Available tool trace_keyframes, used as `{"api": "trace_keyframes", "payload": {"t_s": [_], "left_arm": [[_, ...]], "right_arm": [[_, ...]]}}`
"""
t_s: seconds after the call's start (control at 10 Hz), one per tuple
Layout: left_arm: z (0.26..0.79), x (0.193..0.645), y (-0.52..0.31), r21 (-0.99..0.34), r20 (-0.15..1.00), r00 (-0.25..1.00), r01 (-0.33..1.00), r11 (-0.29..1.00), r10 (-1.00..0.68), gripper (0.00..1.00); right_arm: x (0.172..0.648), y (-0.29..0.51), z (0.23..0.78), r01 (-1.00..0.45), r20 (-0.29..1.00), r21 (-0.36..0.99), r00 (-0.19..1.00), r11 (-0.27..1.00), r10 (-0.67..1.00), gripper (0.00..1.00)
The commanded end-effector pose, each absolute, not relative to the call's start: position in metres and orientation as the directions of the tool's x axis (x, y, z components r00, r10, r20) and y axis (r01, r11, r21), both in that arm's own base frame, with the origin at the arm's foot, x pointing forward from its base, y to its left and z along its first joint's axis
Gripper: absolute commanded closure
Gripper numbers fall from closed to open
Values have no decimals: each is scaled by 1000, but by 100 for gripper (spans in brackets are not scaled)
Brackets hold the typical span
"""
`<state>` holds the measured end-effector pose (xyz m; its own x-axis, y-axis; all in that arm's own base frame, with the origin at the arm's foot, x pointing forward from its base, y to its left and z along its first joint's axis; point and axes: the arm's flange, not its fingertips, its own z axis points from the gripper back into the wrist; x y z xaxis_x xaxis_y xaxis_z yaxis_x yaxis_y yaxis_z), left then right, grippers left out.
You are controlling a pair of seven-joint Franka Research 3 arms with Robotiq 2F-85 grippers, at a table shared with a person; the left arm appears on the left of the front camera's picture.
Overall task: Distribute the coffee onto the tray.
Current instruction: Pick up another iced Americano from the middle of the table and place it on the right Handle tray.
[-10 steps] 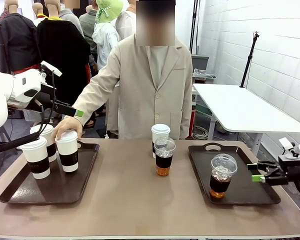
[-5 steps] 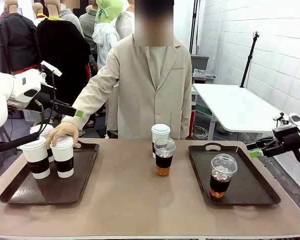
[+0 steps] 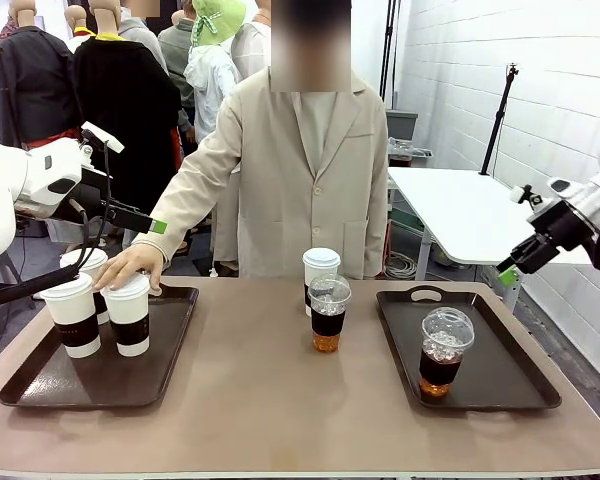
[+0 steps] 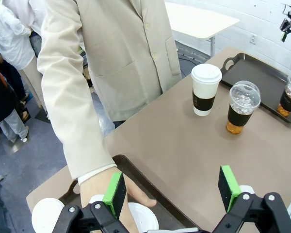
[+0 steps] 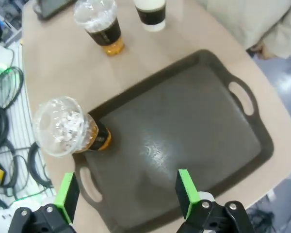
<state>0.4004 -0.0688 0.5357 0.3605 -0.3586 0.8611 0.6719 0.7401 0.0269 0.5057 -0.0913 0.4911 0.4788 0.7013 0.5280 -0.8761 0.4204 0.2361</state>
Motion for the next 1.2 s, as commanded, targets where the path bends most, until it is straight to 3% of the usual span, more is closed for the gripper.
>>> {"api": "trace_keyframes", "payload": {"t_s": [0.0,0.3,0.5,1.1], "left_arm": [[534,401,-69,20,860,368,667,745,-353,0],[534,401,-69,20,860,368,667,745,-353,0],[534,401,-69,20,860,368,667,745,-353,0],[534,401,-69,20,860,368,667,745,-353,0]], "right_arm": [[525,-67,507,-877,406,203,481,437,777,0],[548,-38,523,-914,285,159,403,372,869,0],[556,-24,526,-948,303,125,316,292,899,0],[566,-11,504,-997,625,17,65,70,778,0]]}}
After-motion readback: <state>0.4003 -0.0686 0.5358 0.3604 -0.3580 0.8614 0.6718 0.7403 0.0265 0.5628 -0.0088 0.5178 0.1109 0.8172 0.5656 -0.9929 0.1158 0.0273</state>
